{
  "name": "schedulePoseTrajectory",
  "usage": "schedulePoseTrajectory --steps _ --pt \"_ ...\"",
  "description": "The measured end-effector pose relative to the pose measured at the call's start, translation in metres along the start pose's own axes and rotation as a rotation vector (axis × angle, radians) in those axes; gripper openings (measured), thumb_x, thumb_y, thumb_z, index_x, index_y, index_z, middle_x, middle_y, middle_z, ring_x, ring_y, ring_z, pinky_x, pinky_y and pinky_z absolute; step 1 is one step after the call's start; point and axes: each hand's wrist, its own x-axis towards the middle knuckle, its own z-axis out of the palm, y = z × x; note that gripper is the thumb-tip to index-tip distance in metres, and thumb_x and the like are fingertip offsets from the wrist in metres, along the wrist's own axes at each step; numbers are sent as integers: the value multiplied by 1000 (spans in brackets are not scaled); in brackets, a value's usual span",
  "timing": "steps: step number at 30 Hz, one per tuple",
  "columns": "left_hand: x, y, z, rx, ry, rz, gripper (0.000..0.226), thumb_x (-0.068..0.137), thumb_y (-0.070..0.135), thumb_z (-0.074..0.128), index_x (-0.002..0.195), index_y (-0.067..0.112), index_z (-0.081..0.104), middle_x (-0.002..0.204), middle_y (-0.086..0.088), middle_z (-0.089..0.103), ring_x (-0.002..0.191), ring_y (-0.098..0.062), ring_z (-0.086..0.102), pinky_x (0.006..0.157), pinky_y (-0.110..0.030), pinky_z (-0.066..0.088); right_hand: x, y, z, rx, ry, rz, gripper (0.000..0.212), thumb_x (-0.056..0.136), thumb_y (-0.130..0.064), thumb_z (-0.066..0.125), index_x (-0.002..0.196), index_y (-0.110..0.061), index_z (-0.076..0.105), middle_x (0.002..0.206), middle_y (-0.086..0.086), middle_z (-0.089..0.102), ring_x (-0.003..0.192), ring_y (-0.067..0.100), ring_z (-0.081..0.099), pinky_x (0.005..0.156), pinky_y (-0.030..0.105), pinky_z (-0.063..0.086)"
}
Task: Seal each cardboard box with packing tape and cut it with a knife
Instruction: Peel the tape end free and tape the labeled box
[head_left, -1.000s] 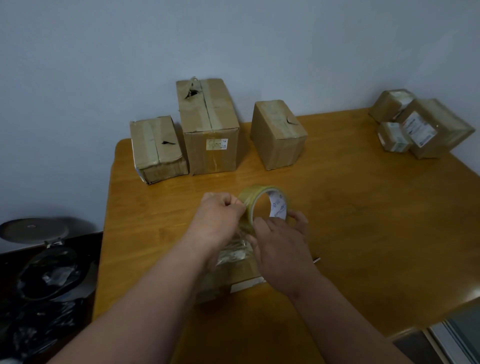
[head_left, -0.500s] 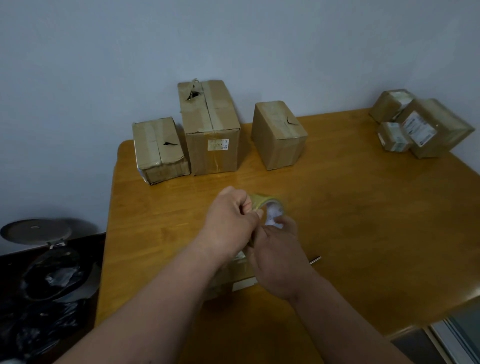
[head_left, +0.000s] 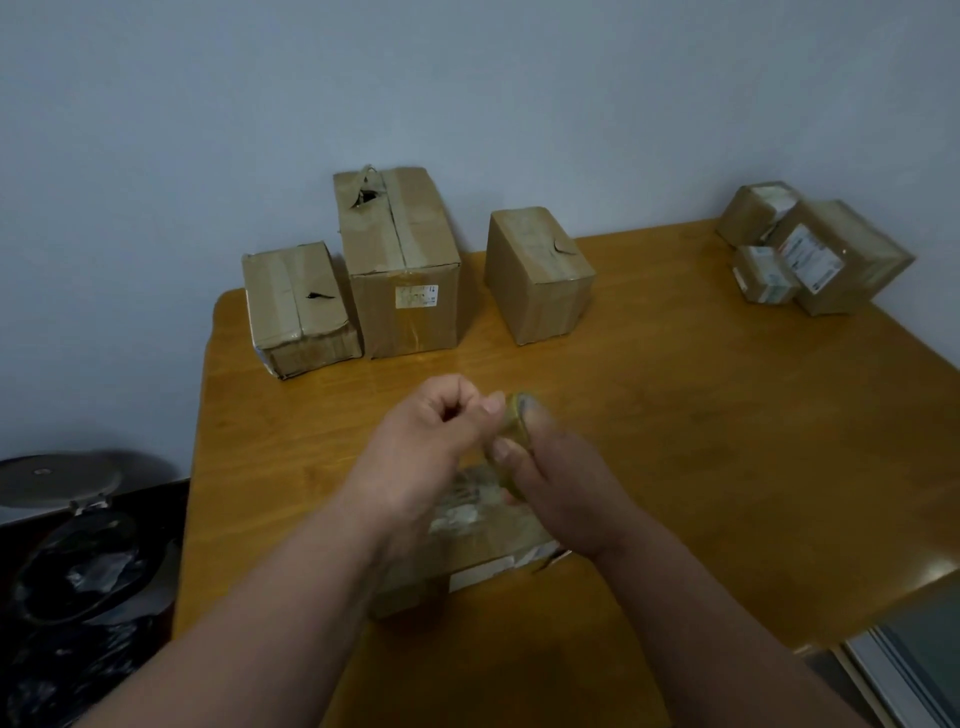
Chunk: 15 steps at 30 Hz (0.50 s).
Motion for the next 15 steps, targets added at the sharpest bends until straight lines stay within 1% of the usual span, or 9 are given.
schedulePoseTrajectory --steps 1,3,4,6,8,11,13,15 --pt "5 3 -5 -50 36 -4 27 91 30 63 69 21 52 66 4 52 66 -6 53 75 -24 44 -1 -4 -1 117 -20 20 21 99 -39 49 108 -19 49 93 3 63 76 14 69 65 41 57" --pt "14 6 -12 -98 108 -21 25 89 33 66 70 21 54 71 -1 51 73 -14 49 77 -29 45 -3 -10 -5 284 -70 61 20 97 -37 56 105 -19 56 88 6 68 77 18 70 71 45 59" --pt "17 7 -14 -119 126 -35 24 89 32 66 70 21 56 73 -3 53 75 -18 50 78 -34 46 -5 -13 -8 322 -106 95 19 94 -36 60 102 -18 59 86 7 70 78 19 71 71 44 59" --pt "22 7 -18 -163 121 -76 20 88 28 69 72 21 58 73 -2 57 73 -18 54 76 -37 49 -13 -12 -14 414 -189 153 23 86 -35 65 97 -15 62 83 7 72 78 19 71 70 37 57" --pt "27 3 -25 -186 95 -136 18 85 20 72 74 21 59 72 -2 57 67 -15 56 70 -34 53 -22 -11 -17 544 -279 186 29 78 -29 65 101 -11 63 84 11 73 80 23 70 72 35 55" --pt "30 -8 -29 -168 47 -215 20 84 1 69 78 17 60 70 -4 54 59 -14 56 59 -30 54 -35 -5 -17 713 -384 230 36 78 -16 61 111 -3 62 90 18 72 83 26 69 71 32 53" --pt "28 -18 -27 -136 31 -273 20 87 -5 63 81 14 59 67 -5 57 57 -14 56 55 -28 54 -42 0 -14 790 -439 275 32 82 -15 59 110 -2 62 90 18 71 82 25 69 71 33 54" --pt "26 -29 -25 -73 20 -332 20 91 -6 58 83 12 58 67 -6 58 58 -14 57 55 -26 53 -50 3 -11 842 -493 314 26 86 -18 60 108 -4 62 89 18 70 80 24 68 70 33 53"
